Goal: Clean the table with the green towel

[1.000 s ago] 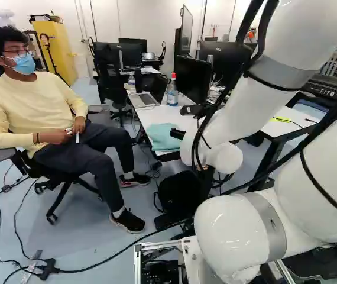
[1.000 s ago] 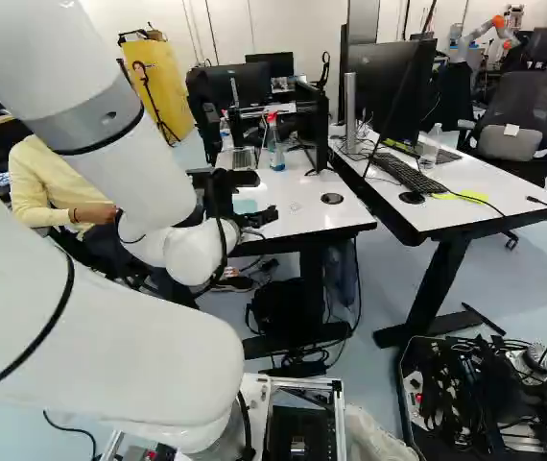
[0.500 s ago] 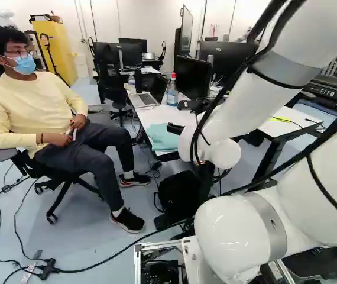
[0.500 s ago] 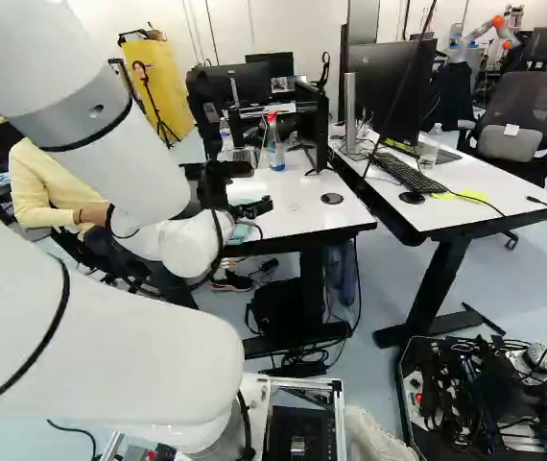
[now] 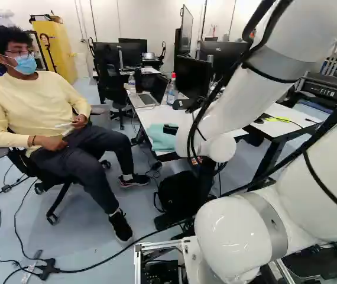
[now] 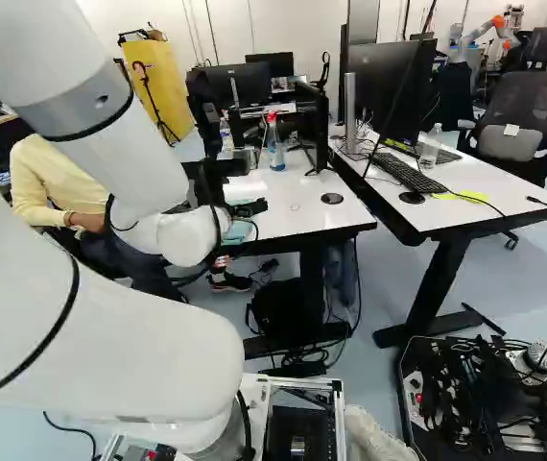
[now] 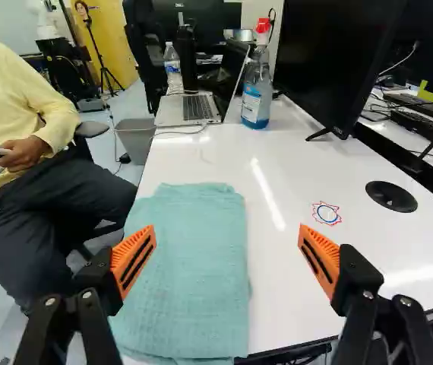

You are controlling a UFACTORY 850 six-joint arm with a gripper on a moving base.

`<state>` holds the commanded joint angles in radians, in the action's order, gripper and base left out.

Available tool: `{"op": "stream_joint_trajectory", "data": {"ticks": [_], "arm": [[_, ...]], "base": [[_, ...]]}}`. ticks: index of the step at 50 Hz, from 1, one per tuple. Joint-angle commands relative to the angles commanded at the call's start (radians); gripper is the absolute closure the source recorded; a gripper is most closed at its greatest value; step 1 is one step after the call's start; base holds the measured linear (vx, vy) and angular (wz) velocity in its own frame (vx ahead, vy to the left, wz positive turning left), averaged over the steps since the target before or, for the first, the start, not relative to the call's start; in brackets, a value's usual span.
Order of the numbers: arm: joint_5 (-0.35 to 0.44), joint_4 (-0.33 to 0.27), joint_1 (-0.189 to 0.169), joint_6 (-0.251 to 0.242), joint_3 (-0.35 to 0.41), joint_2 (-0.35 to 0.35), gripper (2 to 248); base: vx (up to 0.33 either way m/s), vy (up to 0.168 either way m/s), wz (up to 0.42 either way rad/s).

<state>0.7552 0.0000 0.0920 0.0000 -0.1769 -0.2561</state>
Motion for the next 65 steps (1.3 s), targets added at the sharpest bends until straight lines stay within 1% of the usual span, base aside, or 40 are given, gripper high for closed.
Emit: {"op": "stream_joint_trajectory", "data": {"ticks": [15,26,65], "arm": [[-0.046,0.0,0.026,0.0,-0.039,0.045,3],[-0.063,0.0,0.042,0.0,-0.078,0.088,3],[-0.151,0.0,0.088,0.0,-0.214,0.231,3]], "base": [[0.0,0.0,0.0],[0.0,0.0,0.0],[0.0,0.0,0.0]]}}
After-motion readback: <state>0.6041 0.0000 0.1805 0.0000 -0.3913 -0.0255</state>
